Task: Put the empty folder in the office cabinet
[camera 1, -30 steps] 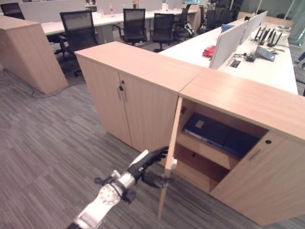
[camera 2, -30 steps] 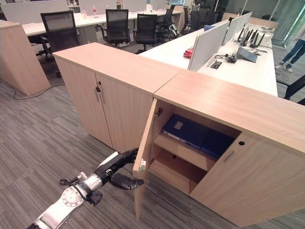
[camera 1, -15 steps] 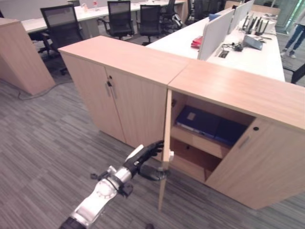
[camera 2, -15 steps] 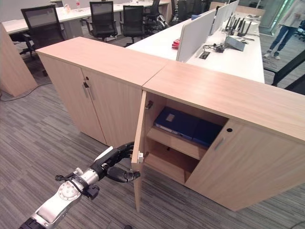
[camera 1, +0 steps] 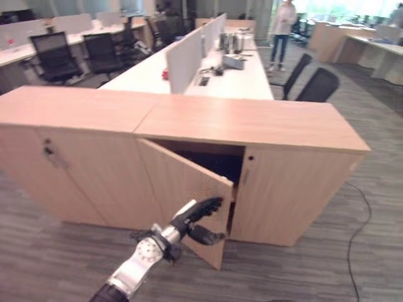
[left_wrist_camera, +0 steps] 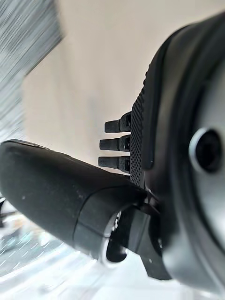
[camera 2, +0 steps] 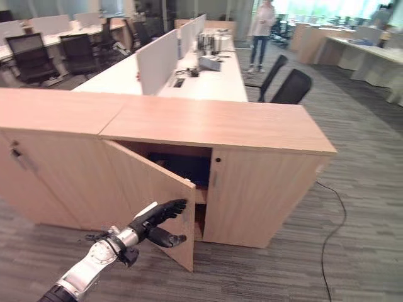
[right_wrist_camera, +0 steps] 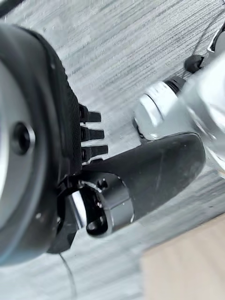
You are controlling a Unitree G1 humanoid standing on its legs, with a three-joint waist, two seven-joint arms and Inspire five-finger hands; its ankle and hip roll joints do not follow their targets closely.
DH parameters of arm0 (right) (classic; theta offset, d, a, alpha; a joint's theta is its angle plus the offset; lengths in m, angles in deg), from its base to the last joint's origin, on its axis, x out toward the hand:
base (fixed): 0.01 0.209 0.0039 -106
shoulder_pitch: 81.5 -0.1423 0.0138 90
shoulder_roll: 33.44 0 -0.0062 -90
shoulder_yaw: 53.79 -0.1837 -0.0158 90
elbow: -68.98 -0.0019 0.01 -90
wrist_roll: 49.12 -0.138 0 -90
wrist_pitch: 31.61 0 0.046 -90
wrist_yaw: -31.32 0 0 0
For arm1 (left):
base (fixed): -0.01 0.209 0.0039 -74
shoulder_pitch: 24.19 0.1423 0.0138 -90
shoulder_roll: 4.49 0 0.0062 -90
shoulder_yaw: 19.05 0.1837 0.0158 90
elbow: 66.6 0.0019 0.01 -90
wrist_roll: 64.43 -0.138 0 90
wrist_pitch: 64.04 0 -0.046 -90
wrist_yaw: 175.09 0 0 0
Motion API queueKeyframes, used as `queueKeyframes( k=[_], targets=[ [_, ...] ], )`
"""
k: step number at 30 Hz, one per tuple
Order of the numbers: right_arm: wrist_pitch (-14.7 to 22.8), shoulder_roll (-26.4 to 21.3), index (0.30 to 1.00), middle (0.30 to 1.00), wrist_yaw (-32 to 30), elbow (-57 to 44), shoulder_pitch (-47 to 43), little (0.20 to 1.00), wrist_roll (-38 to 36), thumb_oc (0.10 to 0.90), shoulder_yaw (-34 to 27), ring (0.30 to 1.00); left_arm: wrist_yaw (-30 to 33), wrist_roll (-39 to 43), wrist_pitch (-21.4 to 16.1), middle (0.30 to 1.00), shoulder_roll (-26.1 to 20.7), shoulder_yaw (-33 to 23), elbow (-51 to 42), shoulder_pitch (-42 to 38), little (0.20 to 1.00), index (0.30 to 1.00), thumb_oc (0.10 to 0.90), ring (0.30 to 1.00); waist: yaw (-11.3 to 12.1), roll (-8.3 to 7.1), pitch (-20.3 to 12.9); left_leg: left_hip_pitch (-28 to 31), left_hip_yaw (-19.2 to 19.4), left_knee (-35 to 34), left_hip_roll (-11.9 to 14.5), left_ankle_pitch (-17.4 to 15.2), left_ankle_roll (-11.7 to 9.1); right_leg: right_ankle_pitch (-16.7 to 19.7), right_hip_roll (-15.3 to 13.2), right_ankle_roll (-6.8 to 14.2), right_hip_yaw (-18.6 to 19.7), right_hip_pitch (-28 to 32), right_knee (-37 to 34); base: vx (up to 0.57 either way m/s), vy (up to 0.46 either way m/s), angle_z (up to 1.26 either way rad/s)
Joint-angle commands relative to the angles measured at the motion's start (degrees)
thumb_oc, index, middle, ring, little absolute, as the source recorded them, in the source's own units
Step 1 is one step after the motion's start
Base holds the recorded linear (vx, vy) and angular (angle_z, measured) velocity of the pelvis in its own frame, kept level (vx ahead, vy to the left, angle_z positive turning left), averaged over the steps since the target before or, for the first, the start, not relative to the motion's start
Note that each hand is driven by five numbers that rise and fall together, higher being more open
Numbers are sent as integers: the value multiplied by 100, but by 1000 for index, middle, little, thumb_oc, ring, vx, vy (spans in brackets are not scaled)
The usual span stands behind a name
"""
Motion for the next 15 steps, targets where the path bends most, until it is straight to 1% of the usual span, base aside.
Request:
queueKeyframes(
  k=[1,2,3,4,5,6,7,8,9,10,12,13,15],
  targets=[
    [103,-319,900,900,42,251,-240,900,77,800,11,900,105,573,-297,900,504,-336,-49,-1304,900,900,800,900,-86,146,200,135,-5,886,365,-752,-50,-741,363,-33,-101,279,37,65,-141,-35],
    [103,-320,900,900,42,251,-240,900,77,800,9,900,105,574,-298,900,506,-334,-46,-1307,900,900,800,900,-84,148,201,135,-5,889,368,-755,-51,-741,365,-34,-100,280,37,77,-151,-40],
    [101,-326,900,900,41,280,-166,900,116,800,28,900,126,731,-250,900,633,-253,93,-1527,900,900,800,900,-164,159,204,138,17,945,424,-718,-61,-768,404,-74,-61,286,37,66,-124,-32],
    [100,-352,900,900,29,296,-116,900,115,800,7,900,252,646,-249,900,716,-201,333,-1839,900,900,800,900,-232,180,201,159,26,925,450,-681,-79,-796,428,-99,-43,288,37,66,-123,-18],
    [100,-352,900,900,29,296,-117,900,115,800,6,900,252,646,-250,900,717,-201,334,-1840,900,900,800,900,-231,180,202,160,26,924,450,-680,-79,-796,428,-99,-43,289,37,46,-78,-5],
    [97,-384,900,900,10,296,-117,900,101,800,-7,900,372,513,-249,900,768,-171,600,-2072,900,900,800,900,-282,193,194,179,26,905,462,-658,-90,-806,444,-106,-33,287,37,35,-59,-2],
    [106,-412,900,900,-16,270,-133,900,78,800,3,900,559,144,-219,900,837,-109,1154,-2470,900,900,800,900,-362,221,173,218,44,878,479,-619,-112,-816,467,-119,-7,280,37,42,-78,-11],
    [104,-454,900,900,-27,258,-154,900,67,800,1,900,662,-261,-187,900,818,-80,1519,-2717,900,900,800,900,-395,234,174,235,59,882,491,-589,-131,-821,486,-131,20,284,37,28,-54,-7],
    [104,-456,900,900,-27,258,-159,900,67,800,-3,900,665,-264,-196,900,826,-77,1535,-2730,900,900,800,900,-391,236,182,239,60,881,492,-589,-132,-821,487,-132,21,287,37,11,-35,-6],
    [110,-492,900,900,-23,244,-173,900,54,800,-7,900,713,-563,-165,900,815,-31,1844,-2939,900,900,800,900,-417,240,183,241,69,911,517,-553,-153,-826,504,-145,43,286,37,4,-42,-12],
    [111,-568,900,900,-18,203,-185,900,2,800,-26,900,708,-832,-86,900,742,-8,2427,-3215,900,900,800,900,-449,258,199,213,62,1034,588,-414,-208,-843,534,-181,52,305,37,8,-64,-22],
    [111,-568,900,900,-18,203,-186,900,2,800,-26,900,708,-832,-86,900,742,-8,2427,-3215,900,900,800,900,-449,258,199,213,62,1034,588,-415,-208,-843,534,-181,52,305,37,12,-43,-13],
    [127,-624,900,900,29,207,-150,900,11,800,-21,900,675,-940,-95,900,638,12,2791,-3412,900,900,800,900,-446,256,219,193,-19,1112,612,-305,-231,-847,544,-211,67,329,37,12,-34,-5]
  ],
)
